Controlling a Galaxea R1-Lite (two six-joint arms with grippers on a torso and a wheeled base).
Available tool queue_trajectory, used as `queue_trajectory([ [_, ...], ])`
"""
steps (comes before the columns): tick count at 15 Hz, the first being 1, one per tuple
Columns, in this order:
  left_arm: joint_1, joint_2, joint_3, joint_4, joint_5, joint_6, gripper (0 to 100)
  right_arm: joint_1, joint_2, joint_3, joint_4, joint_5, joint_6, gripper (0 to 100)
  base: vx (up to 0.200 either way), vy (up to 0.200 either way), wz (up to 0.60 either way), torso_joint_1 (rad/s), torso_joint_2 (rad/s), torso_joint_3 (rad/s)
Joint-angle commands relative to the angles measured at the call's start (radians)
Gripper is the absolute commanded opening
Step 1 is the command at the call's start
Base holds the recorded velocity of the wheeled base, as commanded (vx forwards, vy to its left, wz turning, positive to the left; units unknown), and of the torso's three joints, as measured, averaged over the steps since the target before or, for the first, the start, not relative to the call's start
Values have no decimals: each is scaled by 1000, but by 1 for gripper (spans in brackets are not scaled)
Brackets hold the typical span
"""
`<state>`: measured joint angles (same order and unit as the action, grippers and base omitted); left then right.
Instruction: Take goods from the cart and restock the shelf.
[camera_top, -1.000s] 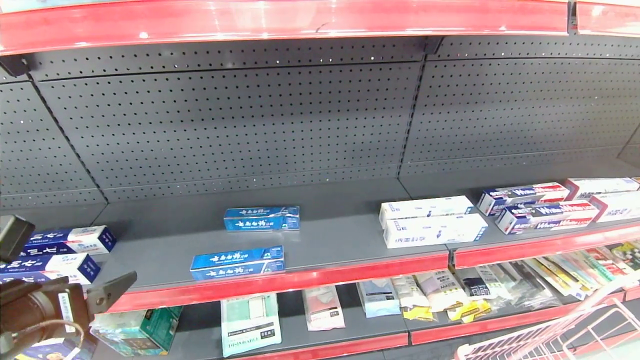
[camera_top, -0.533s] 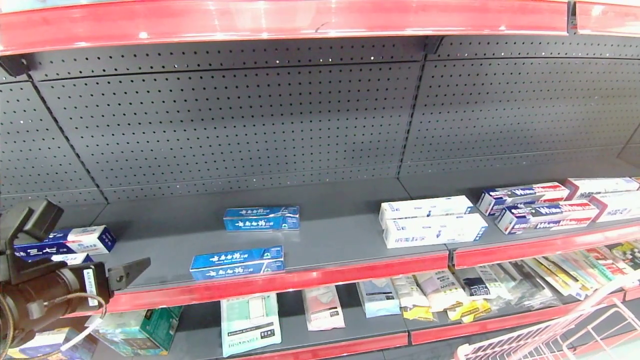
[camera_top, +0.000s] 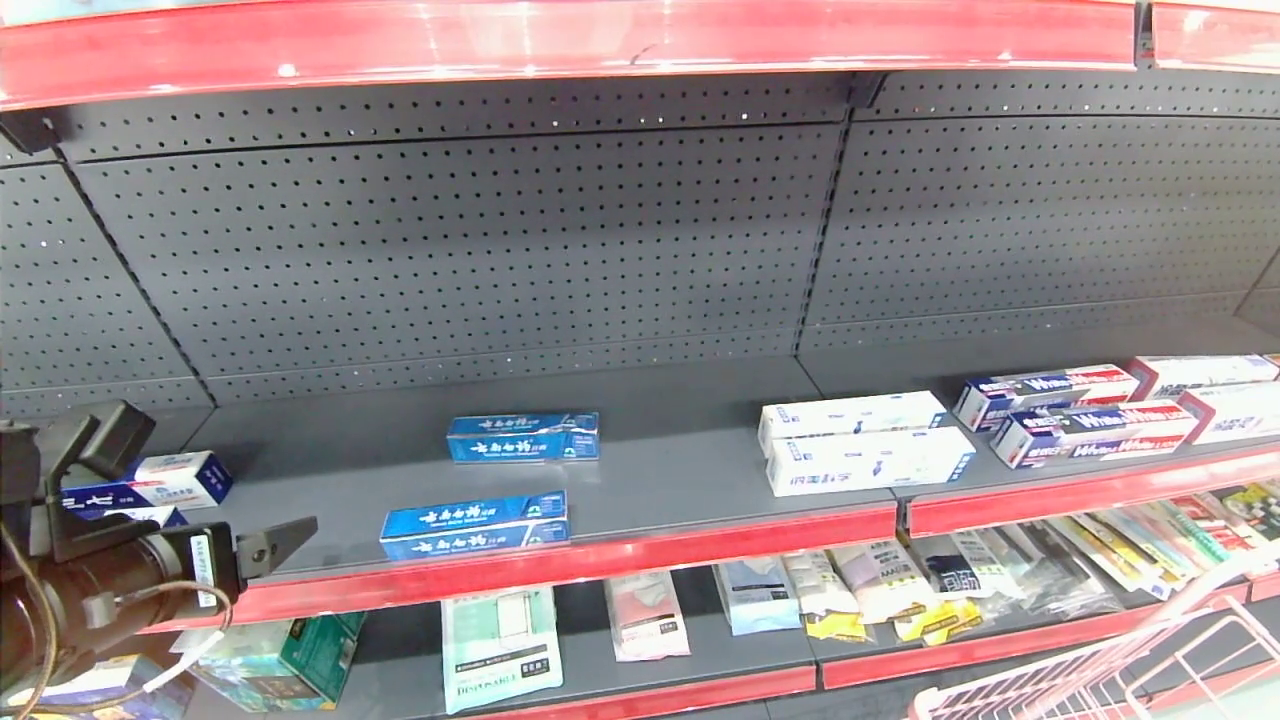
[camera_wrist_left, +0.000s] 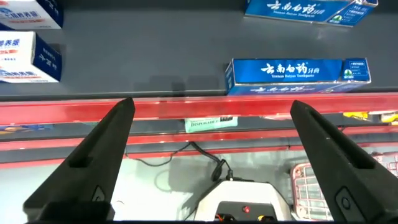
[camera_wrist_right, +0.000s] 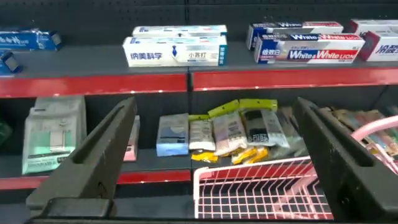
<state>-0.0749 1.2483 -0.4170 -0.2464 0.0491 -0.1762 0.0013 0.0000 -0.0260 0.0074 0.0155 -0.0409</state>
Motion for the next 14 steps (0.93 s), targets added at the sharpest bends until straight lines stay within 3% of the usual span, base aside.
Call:
queue_trajectory([
  [1,0,14,0,-7,-2,0,100,0,0,24,-7,-25,29,100,0,0,0,0,0,0],
  [9,0,194,-12,-57,5,7,100,0,0,24,-7,-26,39,100,0,0,0,0,0,0],
  [12,0,261,-83,-56,60,11,100,0,0,24,-7,-25,39,100,0,0,0,0,0,0],
  [14,0,292,-101,-47,87,49,100,0,0,24,-7,-26,39,100,0,0,0,0,0,0],
])
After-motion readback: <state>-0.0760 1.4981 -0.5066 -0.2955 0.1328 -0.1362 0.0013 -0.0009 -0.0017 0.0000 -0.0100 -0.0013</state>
